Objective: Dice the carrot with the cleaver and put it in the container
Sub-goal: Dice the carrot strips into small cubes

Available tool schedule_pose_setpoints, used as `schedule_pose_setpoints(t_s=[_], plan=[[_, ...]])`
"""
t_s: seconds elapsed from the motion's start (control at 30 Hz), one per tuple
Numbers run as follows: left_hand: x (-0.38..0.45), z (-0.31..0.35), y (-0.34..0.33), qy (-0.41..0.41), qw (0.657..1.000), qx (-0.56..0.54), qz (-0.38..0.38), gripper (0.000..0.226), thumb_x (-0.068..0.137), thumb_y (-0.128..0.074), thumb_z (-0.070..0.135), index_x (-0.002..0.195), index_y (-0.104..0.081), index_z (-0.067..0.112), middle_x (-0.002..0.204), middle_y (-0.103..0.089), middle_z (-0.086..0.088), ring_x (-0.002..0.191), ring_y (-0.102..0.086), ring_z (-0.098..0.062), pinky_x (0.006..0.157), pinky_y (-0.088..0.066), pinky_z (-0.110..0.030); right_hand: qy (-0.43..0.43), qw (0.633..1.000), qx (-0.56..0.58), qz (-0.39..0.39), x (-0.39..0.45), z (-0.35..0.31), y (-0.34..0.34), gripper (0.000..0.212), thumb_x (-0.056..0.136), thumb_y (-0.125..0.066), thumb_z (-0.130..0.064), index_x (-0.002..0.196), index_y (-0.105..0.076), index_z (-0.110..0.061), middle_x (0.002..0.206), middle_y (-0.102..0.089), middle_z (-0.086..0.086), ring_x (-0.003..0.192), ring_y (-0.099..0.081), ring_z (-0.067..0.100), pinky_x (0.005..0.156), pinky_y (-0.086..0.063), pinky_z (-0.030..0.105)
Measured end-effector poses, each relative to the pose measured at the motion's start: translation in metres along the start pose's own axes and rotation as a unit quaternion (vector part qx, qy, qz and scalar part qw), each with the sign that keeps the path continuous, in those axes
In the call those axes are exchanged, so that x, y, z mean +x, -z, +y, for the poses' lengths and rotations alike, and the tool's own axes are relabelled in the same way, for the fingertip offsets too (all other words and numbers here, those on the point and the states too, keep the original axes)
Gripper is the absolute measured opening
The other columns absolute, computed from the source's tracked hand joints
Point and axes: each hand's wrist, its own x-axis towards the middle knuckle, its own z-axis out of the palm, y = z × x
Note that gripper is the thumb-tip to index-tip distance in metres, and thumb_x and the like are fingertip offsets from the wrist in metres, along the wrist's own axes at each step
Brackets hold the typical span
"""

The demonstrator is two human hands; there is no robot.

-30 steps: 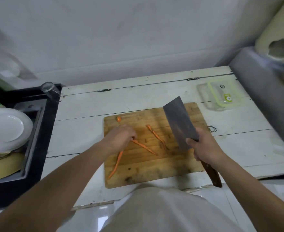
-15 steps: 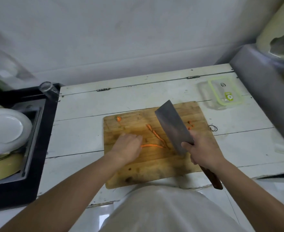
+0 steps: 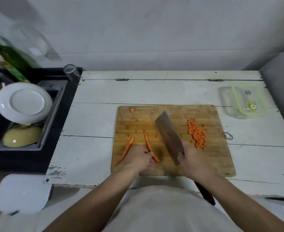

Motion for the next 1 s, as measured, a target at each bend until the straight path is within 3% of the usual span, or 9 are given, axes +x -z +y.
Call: schedule_pose_setpoints(t_s=[0.13, 0.27, 0.33, 0.53, 0.77, 1.0], plan=[[0.001, -0.009, -0.001, 0.014, 0.996, -0.084, 0.032, 0.005, 0.101, -0.061, 0.008, 0.098, -0.063, 0.004, 0.081, -0.072, -0.014, 0.067, -0.074, -0.022, 0.061, -0.063, -0.030, 0.039, 0.998, -0.055, -0.011, -0.005, -0.007, -0.013, 0.013, 0.100, -0.045, -0.024, 0.111, -0.048, -0.018, 0.087, -0.066, 0.008, 0.077, -0.067, 0.031, 0.066, -0.053, 0.042], [0.006, -0.006, -0.020, 0.007, 0.994, -0.096, 0.050, 0.017, 0.102, -0.058, 0.008, 0.085, -0.061, 0.009, 0.087, -0.074, -0.023, 0.077, -0.075, -0.033, 0.068, -0.063, -0.041, 0.070, 0.995, -0.068, -0.013, -0.007, -0.016, -0.019, 0.017, 0.102, -0.046, -0.024, 0.116, -0.050, -0.015, 0.093, -0.069, 0.015, 0.086, -0.067, 0.038, 0.072, -0.053, 0.044], [0.007, -0.006, -0.021, 0.011, 0.993, -0.105, 0.051, 0.015, 0.102, -0.058, 0.009, 0.087, -0.061, 0.008, 0.091, -0.075, -0.023, 0.075, -0.074, -0.030, 0.067, -0.062, -0.039, 0.084, 0.993, -0.079, 0.000, -0.009, -0.015, -0.018, 0.016, 0.103, -0.045, -0.023, 0.115, -0.049, -0.014, 0.092, -0.068, 0.016, 0.086, -0.065, 0.040, 0.070, -0.052, 0.045], [0.006, -0.025, -0.015, 0.030, 0.984, -0.164, 0.054, 0.003, 0.100, -0.062, 0.008, 0.100, -0.061, 0.005, 0.078, -0.071, -0.016, 0.064, -0.073, -0.024, 0.065, -0.063, -0.036, 0.104, 0.988, -0.113, 0.011, -0.020, -0.013, -0.003, 0.011, 0.106, -0.037, -0.025, 0.112, -0.040, -0.017, 0.086, -0.066, 0.013, 0.076, -0.064, 0.038, 0.065, -0.052, 0.049], [0.005, -0.017, -0.023, 0.036, 0.985, -0.157, 0.064, 0.009, 0.099, -0.065, 0.011, 0.100, -0.063, 0.003, 0.069, -0.070, -0.014, 0.054, -0.067, -0.023, 0.048, -0.056, -0.030, 0.121, 0.980, -0.160, -0.001, -0.025, -0.019, -0.017, 0.010, 0.102, -0.039, -0.014, 0.112, -0.038, -0.018, 0.088, -0.066, 0.013, 0.078, -0.064, 0.040, 0.065, -0.051, 0.045], [0.005, -0.020, -0.025, 0.025, 0.985, -0.154, 0.071, 0.013, 0.097, -0.068, 0.015, 0.092, -0.063, 0.005, 0.068, -0.071, -0.013, 0.055, -0.068, -0.023, 0.051, -0.056, -0.032, 0.138, 0.978, -0.158, -0.009, -0.026, -0.020, -0.022, 0.012, 0.101, -0.040, -0.011, 0.112, -0.041, -0.015, 0.087, -0.066, 0.015, 0.077, -0.063, 0.040, 0.058, -0.042, 0.042]])
